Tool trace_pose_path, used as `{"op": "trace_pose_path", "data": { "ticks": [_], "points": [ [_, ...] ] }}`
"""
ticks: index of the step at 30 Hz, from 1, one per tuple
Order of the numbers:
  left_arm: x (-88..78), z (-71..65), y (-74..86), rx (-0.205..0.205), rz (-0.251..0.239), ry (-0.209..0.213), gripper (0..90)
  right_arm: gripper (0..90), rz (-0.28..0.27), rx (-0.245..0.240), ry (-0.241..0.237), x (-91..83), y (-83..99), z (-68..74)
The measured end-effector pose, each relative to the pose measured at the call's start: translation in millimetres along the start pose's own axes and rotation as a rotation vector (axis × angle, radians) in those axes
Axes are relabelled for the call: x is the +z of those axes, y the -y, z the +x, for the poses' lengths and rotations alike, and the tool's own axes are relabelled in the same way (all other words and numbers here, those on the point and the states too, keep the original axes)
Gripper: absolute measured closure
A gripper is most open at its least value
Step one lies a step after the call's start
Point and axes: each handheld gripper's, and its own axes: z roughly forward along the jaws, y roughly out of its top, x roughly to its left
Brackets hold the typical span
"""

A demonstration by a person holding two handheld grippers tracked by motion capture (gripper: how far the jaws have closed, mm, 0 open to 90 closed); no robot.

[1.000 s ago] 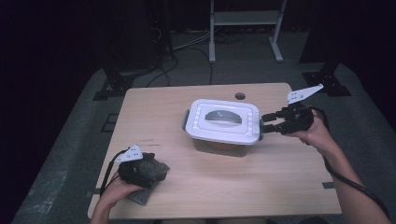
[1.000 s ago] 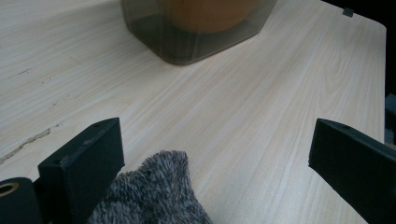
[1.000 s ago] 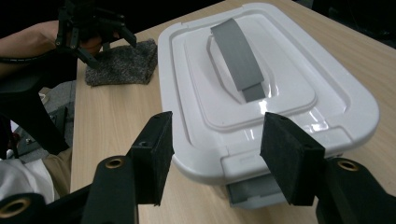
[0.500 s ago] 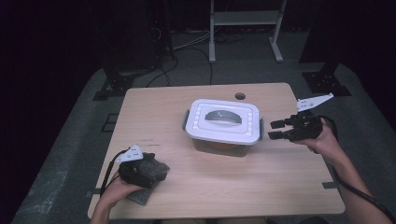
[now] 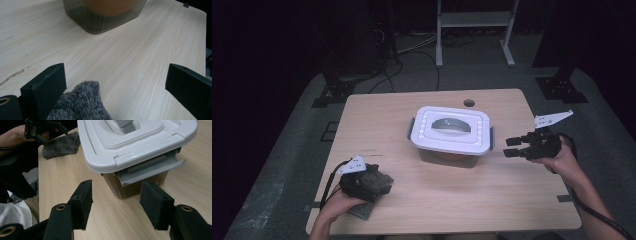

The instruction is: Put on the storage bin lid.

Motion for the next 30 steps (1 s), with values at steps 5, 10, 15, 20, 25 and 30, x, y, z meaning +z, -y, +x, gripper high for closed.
{"op": "trace_pose_path", "data": {
  "ticks": [5,10,15,20,25,30],
  "points": [
    [-0.2,-0.3,0.0,0.000,-0.001,-0.001,2.5,42.2,-0.002,0.014,0.002,-1.6,7.8,0.2],
    [0.1,-0.2,0.1,0.000,0.001,0.000,2.5,42.2,-0.003,0.025,0.003,-2.1,16.5,0.4],
    [0.0,-0.3,0.1,0.001,0.005,0.000,2.5,42.2,-0.003,0.041,0.001,-1.8,24.1,0.1],
    [0.0,-0.6,-0.1,0.002,0.008,0.001,2.5,42.2,0.000,0.052,-0.001,-0.5,31.8,0.0],
    [0.3,-0.9,-0.2,0.003,0.009,0.003,2.5,42.2,-0.002,0.060,-0.003,-1.0,37.8,1.0],
    [0.3,-0.9,-0.2,0.003,0.009,0.003,2.5,42.2,-0.002,0.069,-0.003,-1.6,42.9,2.0]
  ]
}}
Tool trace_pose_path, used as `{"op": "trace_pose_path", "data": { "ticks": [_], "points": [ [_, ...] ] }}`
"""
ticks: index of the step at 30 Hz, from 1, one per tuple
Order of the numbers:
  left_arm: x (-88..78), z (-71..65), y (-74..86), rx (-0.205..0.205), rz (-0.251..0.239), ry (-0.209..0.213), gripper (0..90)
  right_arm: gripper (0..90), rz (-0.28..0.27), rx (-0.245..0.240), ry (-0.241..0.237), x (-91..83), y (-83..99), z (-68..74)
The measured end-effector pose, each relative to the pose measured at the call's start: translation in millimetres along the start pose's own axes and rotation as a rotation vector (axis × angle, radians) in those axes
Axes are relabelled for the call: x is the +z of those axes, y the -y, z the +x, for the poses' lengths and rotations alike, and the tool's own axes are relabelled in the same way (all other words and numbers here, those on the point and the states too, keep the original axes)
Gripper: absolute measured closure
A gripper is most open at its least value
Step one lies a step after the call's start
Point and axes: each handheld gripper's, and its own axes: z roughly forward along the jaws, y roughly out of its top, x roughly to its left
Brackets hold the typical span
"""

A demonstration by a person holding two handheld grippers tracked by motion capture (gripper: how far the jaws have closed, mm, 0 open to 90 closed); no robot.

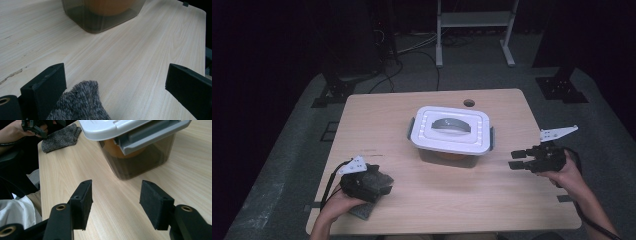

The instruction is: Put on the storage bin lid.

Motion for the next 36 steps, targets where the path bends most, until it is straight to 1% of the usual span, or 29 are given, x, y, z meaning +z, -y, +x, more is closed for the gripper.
{"op": "trace_pose_path", "data": {
  "ticks": [11,23,27,36],
  "points": [
    [0.3,-0.1,0.1,0.000,-0.001,-0.001,2.5,42.1,0.000,0.022,-0.001,-0.1,13.4,0.6],
    [1.2,-0.5,0.2,0.001,0.002,0.002,2.5,41.9,-0.016,0.038,-0.002,-2.1,26.9,2.6],
    [1.2,-0.6,0.5,-0.001,0.000,0.002,2.5,41.9,-0.019,0.054,-0.005,-1.8,32.6,3.4],
    [1.9,-0.8,0.4,0.001,0.001,0.005,2.5,41.8,-0.030,0.068,-0.006,-2.2,43.1,3.7]
  ]
}}
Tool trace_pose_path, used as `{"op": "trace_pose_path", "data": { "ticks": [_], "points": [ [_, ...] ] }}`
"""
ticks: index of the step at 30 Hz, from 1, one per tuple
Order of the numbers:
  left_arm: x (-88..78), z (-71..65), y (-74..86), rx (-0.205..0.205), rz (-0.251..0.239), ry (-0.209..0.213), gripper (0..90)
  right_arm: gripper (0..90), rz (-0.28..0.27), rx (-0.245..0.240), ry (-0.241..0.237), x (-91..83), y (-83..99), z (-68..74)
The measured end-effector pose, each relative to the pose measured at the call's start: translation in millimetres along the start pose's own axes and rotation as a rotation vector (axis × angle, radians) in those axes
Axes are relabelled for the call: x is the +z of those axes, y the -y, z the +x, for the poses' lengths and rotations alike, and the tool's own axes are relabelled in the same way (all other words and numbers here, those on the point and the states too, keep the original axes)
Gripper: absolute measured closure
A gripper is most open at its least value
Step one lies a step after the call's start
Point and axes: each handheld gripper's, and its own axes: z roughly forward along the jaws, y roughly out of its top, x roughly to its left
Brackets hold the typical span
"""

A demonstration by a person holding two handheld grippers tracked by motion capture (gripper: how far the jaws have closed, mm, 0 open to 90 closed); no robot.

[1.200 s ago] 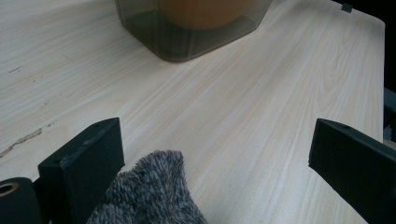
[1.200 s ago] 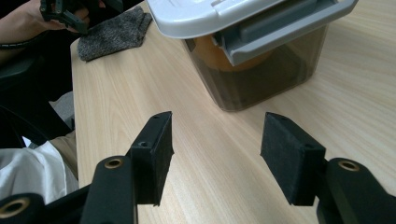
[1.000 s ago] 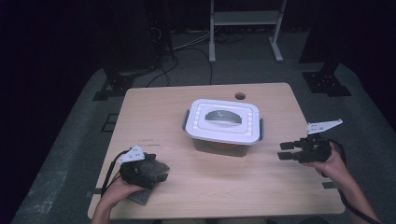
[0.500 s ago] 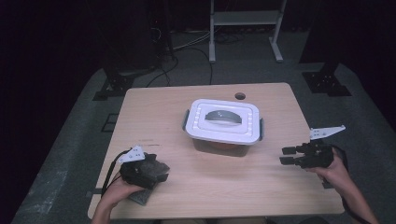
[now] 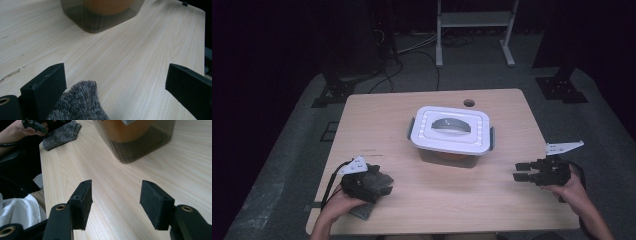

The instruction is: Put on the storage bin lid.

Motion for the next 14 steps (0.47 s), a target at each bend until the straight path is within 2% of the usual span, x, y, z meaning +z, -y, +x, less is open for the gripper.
{"op": "trace_pose_path", "data": {
  "ticks": [14],
  "points": [
    [0.3,0.4,0.2,0.000,0.004,0.000,2.5,41.2,-0.008,0.017,-0.010,2.7,12.1,1.8]
  ]
}}
